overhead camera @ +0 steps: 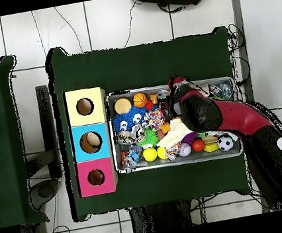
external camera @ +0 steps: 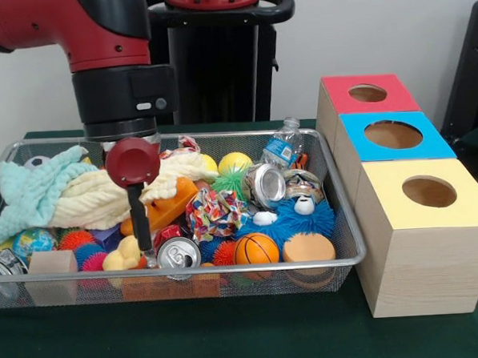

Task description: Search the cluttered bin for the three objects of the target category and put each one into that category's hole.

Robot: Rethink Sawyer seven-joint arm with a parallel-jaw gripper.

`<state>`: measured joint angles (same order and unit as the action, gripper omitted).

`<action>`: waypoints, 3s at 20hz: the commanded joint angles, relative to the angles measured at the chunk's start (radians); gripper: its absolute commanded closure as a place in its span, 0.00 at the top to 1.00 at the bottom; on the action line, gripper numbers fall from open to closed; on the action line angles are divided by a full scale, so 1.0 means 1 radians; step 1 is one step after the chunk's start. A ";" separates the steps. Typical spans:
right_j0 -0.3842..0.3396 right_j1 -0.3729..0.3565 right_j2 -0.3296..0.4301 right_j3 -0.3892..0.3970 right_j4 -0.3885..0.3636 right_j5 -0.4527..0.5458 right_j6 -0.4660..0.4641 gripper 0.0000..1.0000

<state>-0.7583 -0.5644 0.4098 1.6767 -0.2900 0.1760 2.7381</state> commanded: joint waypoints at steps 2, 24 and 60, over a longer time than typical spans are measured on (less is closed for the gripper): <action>-0.020 -0.058 0.066 0.211 -0.050 0.087 -0.085 1.00; -0.111 -0.070 0.071 0.308 -0.125 -0.002 -0.070 1.00; -0.063 0.030 0.056 -0.094 -0.014 0.308 -0.076 1.00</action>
<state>-0.8281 -0.5750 0.4473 1.6103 -0.3187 0.4096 2.7381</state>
